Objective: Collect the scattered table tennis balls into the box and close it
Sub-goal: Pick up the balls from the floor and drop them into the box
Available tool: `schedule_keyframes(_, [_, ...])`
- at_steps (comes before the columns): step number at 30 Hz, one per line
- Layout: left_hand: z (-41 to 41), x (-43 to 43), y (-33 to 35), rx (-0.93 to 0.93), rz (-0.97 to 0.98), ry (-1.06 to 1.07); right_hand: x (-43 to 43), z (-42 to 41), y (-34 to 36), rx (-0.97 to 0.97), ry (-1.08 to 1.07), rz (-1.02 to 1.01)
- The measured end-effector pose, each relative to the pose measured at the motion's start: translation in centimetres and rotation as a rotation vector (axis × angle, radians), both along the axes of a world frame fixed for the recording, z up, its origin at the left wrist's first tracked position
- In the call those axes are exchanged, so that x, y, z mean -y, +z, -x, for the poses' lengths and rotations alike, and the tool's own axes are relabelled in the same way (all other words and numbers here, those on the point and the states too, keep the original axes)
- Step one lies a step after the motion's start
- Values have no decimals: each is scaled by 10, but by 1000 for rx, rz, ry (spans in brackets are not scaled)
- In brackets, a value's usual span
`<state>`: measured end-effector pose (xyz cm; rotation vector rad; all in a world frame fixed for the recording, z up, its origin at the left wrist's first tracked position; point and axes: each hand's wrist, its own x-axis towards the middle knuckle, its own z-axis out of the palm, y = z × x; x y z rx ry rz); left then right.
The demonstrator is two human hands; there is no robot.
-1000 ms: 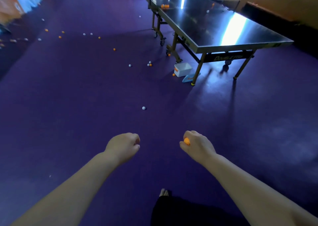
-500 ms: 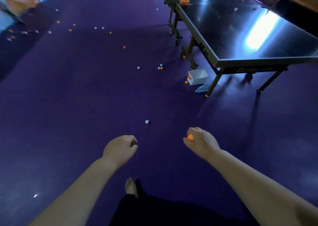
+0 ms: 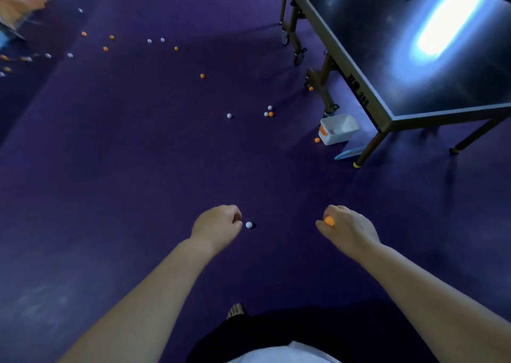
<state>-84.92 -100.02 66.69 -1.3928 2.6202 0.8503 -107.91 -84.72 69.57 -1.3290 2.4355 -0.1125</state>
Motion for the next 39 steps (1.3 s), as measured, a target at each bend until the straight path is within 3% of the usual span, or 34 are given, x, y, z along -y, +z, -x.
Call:
schedule_keyframes(6, [71,76,-24,49,-32,39,88,74,-29,52,67,-67])
schedule_keyframes(19, [195,188,-132,159,-169,413,297,217,-131,83,448,-221])
schedule_keyframes(25, [217,225,-277,213,-246,381,362,221,-274,119,528,-333])
schedule_keyframes(28, [226,241,-368,326,-303,329,381,213,-361,145,566,-372])
schedule_keyframes(39, [231,261,-682,526,-401,203,419,188,-650,153,649,-452])
